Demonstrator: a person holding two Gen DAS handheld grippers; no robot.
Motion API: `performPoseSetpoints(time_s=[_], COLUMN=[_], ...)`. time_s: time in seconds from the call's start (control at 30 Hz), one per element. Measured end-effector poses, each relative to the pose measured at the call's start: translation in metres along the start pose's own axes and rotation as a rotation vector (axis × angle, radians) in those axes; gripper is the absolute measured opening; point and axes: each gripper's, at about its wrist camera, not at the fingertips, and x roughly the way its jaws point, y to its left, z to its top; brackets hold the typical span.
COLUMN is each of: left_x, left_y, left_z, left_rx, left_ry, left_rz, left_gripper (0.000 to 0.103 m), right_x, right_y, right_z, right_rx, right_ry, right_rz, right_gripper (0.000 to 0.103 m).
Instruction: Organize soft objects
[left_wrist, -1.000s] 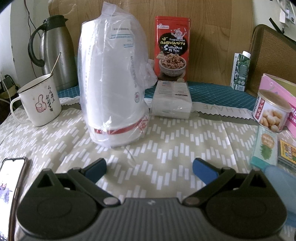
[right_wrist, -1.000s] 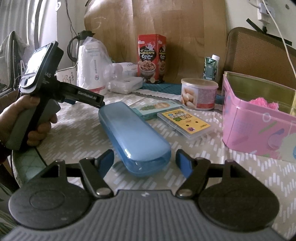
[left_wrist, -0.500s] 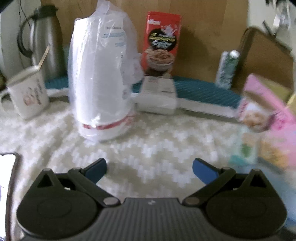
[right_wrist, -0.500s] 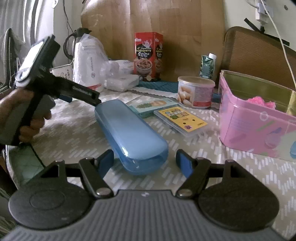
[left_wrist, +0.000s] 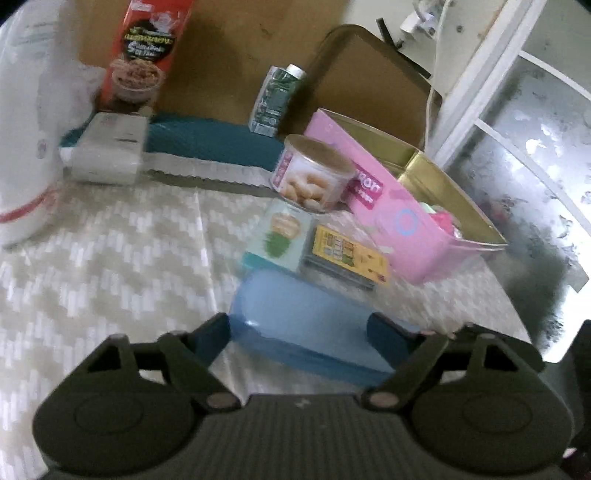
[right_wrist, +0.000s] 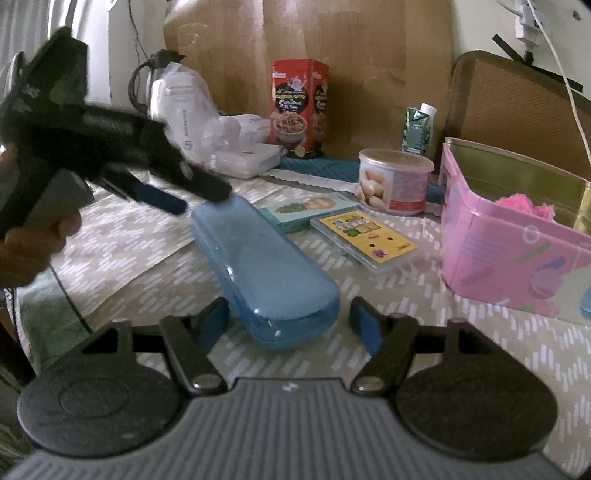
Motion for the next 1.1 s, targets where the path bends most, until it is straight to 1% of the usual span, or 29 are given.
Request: performPoseSetpoints(time_s=[0.1, 0.2, 0.3, 0.37, 0.43, 0.5, 0.57, 0.6, 0.67, 0.7, 0.8, 0.83, 0.87, 0.9, 1.0, 1.1], left_x=[-0.006, -0.012, -0.002, 0.014, 0.035, 0.058, 0.081, 0.093, 0.115, 0.124, 0.146, 0.147, 0.146, 0.142, 0.124, 0.107], left_y=[-0.016, -0.038, -0.070, -0.096, -0.122, -0.142, -0.159, -0.165, -0.176, -0.181, -0.188, -0.188, -0.186, -0.184, -0.176, -0.164], left_z=[0.007, 0.026, 0.050, 0.066, 0.080, 0.095, 0.107, 0.111, 0.118, 0.120, 0.118, 0.116, 0.113, 0.110, 0.102, 0.096], left_rx=[0.041, 0.076, 0.128, 0.178, 0.209, 0.232, 0.254, 0.262, 0.276, 0.289, 0.334, 0.338, 0.338, 0.339, 0.334, 0.293], left_ry=[-0.014, -0.057, -0.095, -0.110, -0.113, -0.104, -0.097, -0.091, -0.077, -0.066, -0.045, -0.038, -0.038, -0.045, -0.078, -0.083], left_rz=[0.008, -0.029, -0.057, -0.069, -0.083, -0.096, -0.099, -0.094, -0.071, -0.044, 0.093, 0.130, 0.158, 0.169, 0.207, 0.246], left_gripper=[0.083, 0.083, 0.083, 0.084, 0.084, 0.084, 0.085, 0.087, 0.090, 0.090, 0.090, 0.090, 0.091, 0.093, 0.096, 0.096], right_x=[-0.003, -0.021, -0.040, -0.048, -0.053, -0.058, -0.060, -0.059, -0.058, -0.055, -0.037, -0.031, -0.030, -0.030, -0.035, -0.036], right_y=[0.002, -0.006, -0.021, -0.034, -0.050, -0.070, -0.089, -0.098, -0.117, -0.125, -0.142, -0.146, -0.148, -0.150, -0.149, -0.137], right_z=[-0.001, 0.005, 0.016, 0.021, 0.024, 0.026, 0.026, 0.027, 0.027, 0.027, 0.028, 0.027, 0.028, 0.027, 0.024, 0.023], right_rx=[-0.021, -0.001, -0.006, -0.018, -0.021, -0.003, 0.030, 0.052, 0.093, 0.107, 0.113, 0.121, 0.130, 0.146, 0.170, 0.171], right_ry=[-0.011, -0.082, -0.160, -0.189, -0.199, -0.202, -0.196, -0.194, -0.189, -0.186, -0.162, -0.155, -0.151, -0.160, -0.200, -0.224], right_rz=[-0.029, -0.045, -0.102, -0.158, -0.225, -0.285, -0.326, -0.340, -0.367, -0.383, -0.457, -0.490, -0.509, -0.512, -0.493, -0.508], right_gripper=[0.062, 0.062, 0.063, 0.063, 0.063, 0.063, 0.063, 0.063, 0.063, 0.063, 0.063, 0.066, 0.069, 0.072, 0.075, 0.075])
